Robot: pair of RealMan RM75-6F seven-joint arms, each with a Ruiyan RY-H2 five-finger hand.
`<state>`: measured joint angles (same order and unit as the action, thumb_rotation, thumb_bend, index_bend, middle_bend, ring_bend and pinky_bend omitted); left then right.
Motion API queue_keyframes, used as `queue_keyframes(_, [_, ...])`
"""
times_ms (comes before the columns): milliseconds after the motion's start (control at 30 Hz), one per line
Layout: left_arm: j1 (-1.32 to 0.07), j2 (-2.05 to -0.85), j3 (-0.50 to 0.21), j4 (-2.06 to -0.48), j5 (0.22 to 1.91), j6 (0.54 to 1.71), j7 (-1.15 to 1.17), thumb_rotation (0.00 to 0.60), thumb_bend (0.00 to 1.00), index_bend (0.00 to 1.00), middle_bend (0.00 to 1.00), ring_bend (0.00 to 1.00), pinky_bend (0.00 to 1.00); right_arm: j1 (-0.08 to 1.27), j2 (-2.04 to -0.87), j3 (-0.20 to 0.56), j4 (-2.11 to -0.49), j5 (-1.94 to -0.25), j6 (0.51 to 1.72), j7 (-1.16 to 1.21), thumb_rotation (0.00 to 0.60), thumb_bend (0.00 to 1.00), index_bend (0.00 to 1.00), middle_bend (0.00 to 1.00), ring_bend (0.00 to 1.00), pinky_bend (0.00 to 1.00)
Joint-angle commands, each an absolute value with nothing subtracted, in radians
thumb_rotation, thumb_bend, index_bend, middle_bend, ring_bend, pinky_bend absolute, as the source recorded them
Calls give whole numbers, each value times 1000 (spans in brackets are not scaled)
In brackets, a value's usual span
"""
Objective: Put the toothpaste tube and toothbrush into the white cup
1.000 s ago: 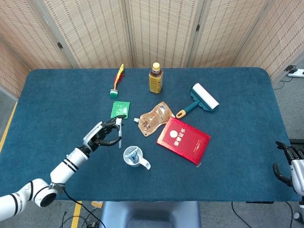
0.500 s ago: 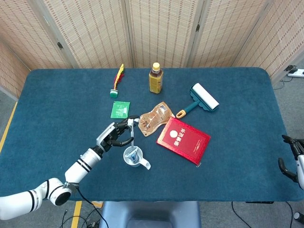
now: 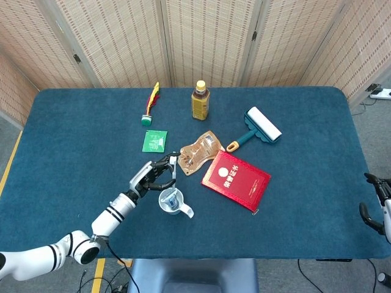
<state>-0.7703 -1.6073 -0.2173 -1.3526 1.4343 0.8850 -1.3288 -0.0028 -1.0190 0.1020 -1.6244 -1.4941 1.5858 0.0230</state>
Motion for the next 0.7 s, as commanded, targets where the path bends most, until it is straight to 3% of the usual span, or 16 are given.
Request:
queue_keyframes(33, [-769,-1621,-211,-1338,1438,894,-1321,600,459,650,139,34,137,-3,-1020,101,-1624,-1494,1585,22,600,342,174,299,247,249])
queue_keyframes(367, [-763,-1645,-159,-1282,1486,923,-1298,600,459,638,139,34,137,-8,-1025,99,-1618,-1498,1596,30,600,342,174,300,247,249])
queue_keyframes(433, [-764,-1643,-146,-1269,1504,930,-1292,600,462,577,138,30,137,-9,-1026,99,-1617,-1498,1597,32,600,342,174,299,247,249])
queue_keyframes(700, [-768,-1605,-109,-1247,1560,967,-1324,600,463,129,49,0,137,-9,-1029,99,-1616,-1505,1605,34,600,342,174,300,247,249])
